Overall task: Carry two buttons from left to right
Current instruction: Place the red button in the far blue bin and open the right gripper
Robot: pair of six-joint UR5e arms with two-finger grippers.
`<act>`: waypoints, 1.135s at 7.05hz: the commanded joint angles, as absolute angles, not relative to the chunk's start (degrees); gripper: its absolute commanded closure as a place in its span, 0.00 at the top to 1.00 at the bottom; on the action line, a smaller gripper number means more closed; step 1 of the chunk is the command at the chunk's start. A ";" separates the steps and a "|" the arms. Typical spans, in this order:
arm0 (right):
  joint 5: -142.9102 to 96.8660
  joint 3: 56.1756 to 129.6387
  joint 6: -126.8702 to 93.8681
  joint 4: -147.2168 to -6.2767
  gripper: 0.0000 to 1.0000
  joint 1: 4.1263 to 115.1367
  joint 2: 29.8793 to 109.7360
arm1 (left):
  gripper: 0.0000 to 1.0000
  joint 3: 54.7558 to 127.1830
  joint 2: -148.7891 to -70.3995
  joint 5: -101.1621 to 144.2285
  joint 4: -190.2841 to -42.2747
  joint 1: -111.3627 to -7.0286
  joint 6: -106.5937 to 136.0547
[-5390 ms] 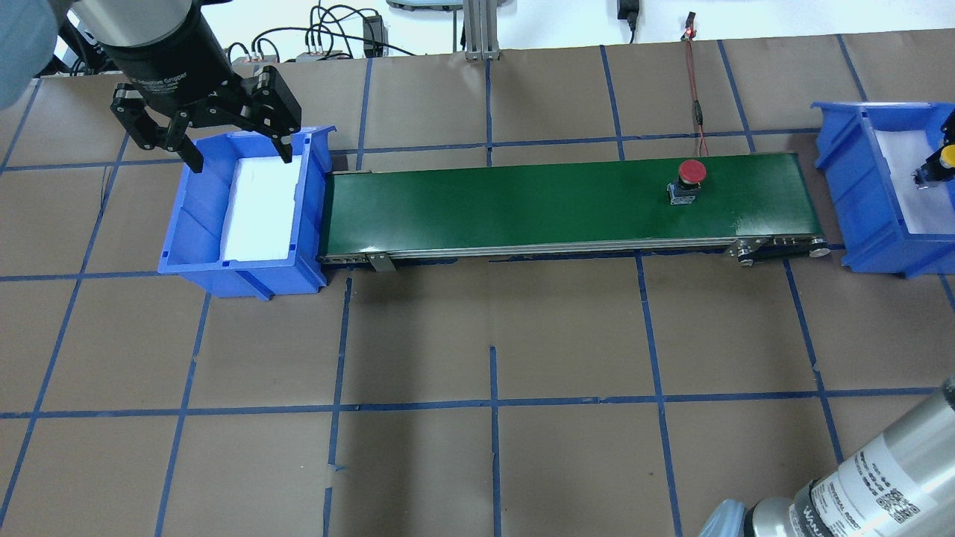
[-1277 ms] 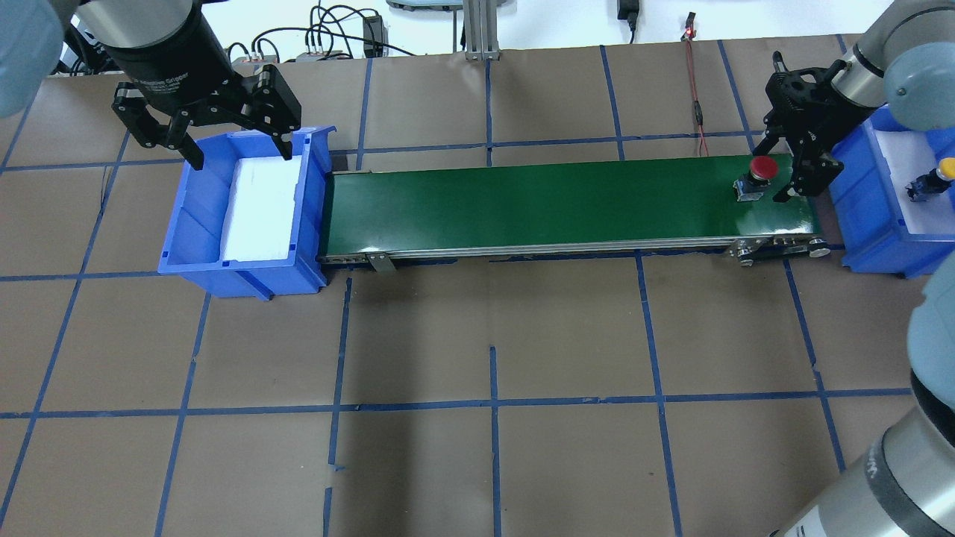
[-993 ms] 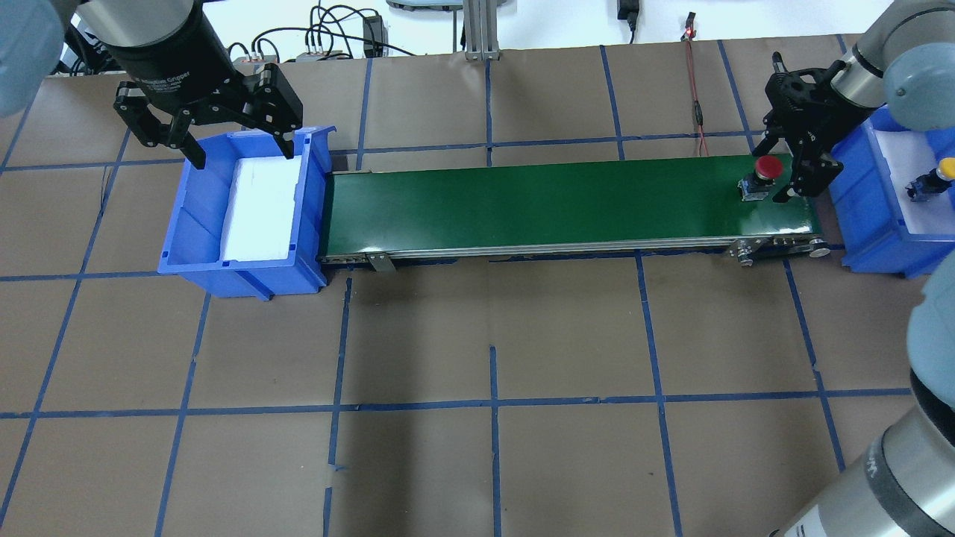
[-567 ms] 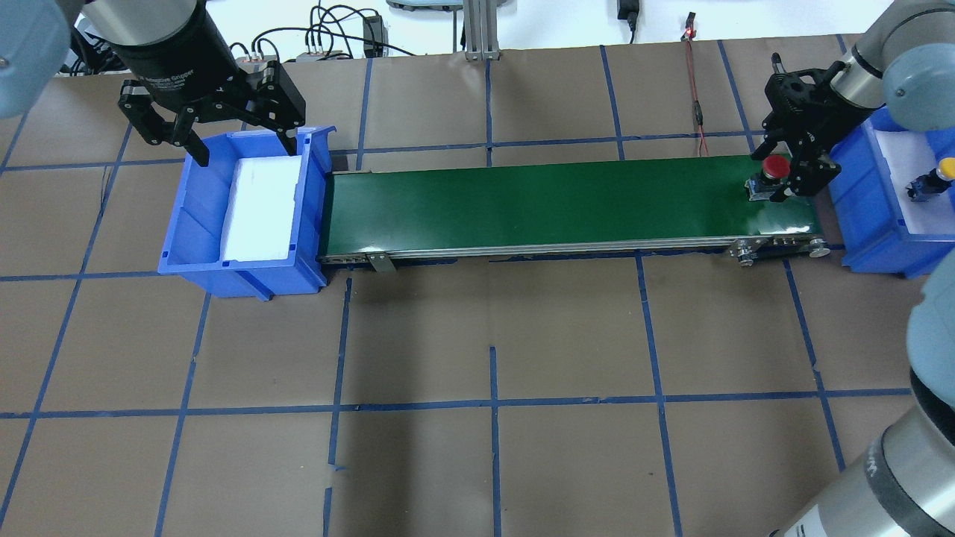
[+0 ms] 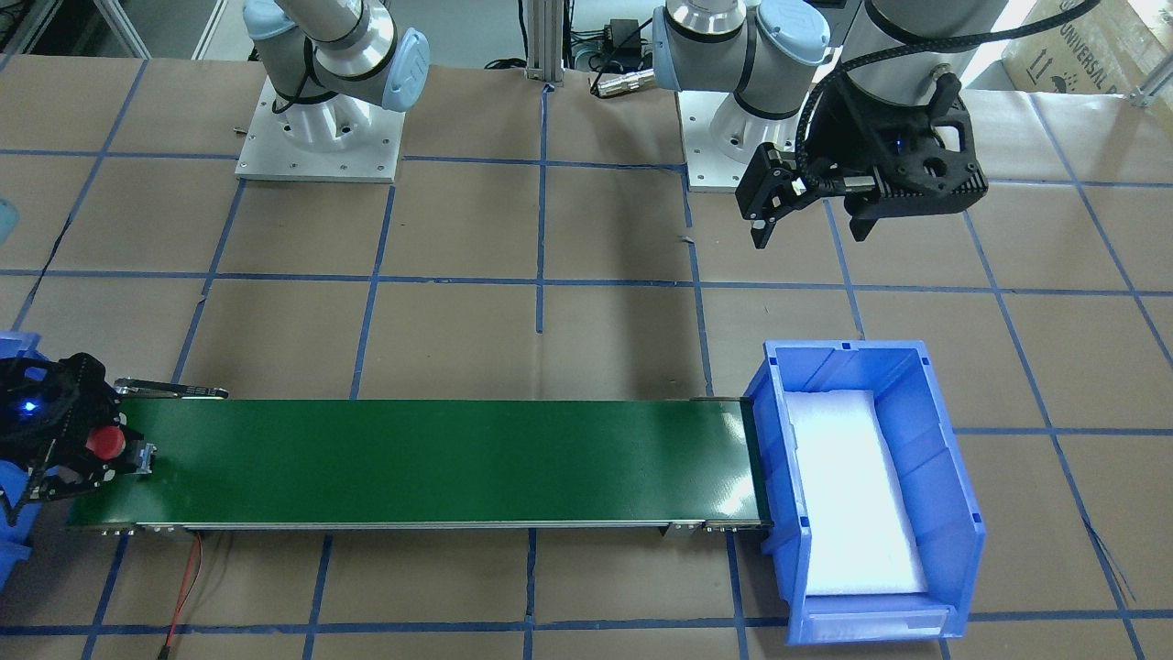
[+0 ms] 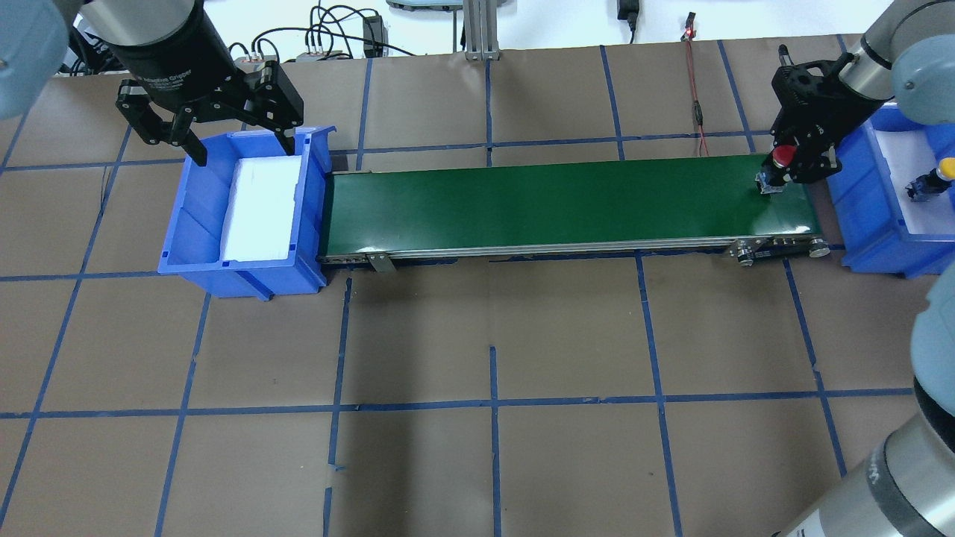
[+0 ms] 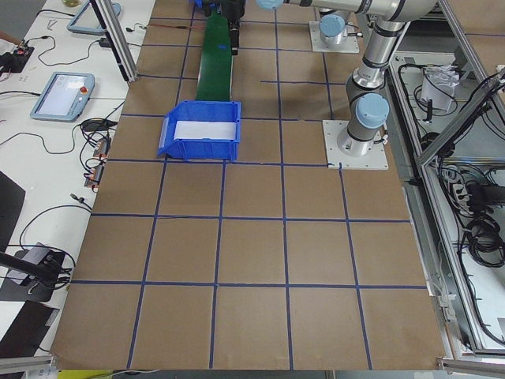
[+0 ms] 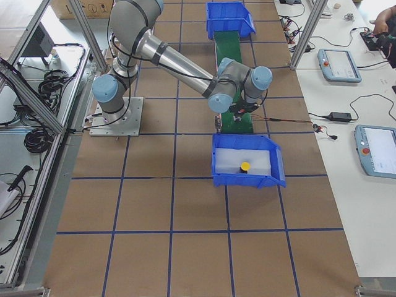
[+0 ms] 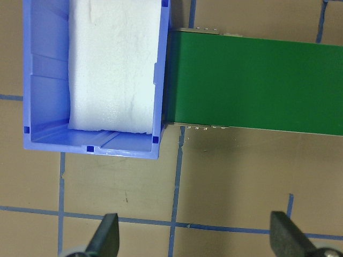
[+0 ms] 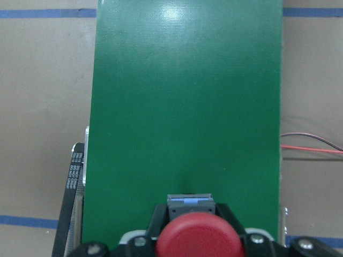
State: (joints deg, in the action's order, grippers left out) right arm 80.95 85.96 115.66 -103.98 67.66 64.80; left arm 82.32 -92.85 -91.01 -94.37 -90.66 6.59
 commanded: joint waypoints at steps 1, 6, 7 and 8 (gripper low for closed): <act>84.27 82.73 118.10 -104.41 0.14 66.46 68.54 | 1.00 82.35 -92.81 -90.97 -94.31 -90.62 6.59; 79.66 75.76 131.72 -107.21 0.15 51.00 57.34 | 1.00 82.18 -92.81 -90.88 -93.87 -90.53 6.68; 79.11 75.85 132.10 -108.27 0.15 50.98 54.52 | 1.00 82.18 -92.73 -90.79 -93.08 -90.53 6.68; 76.58 76.11 132.10 -108.28 0.16 50.98 53.80 | 1.00 82.18 -92.72 -90.79 -93.08 -90.53 6.59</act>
State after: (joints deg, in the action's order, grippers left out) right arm 79.06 75.92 131.60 -107.73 51.32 55.79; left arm 82.18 -92.76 -90.82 -93.35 -90.54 6.66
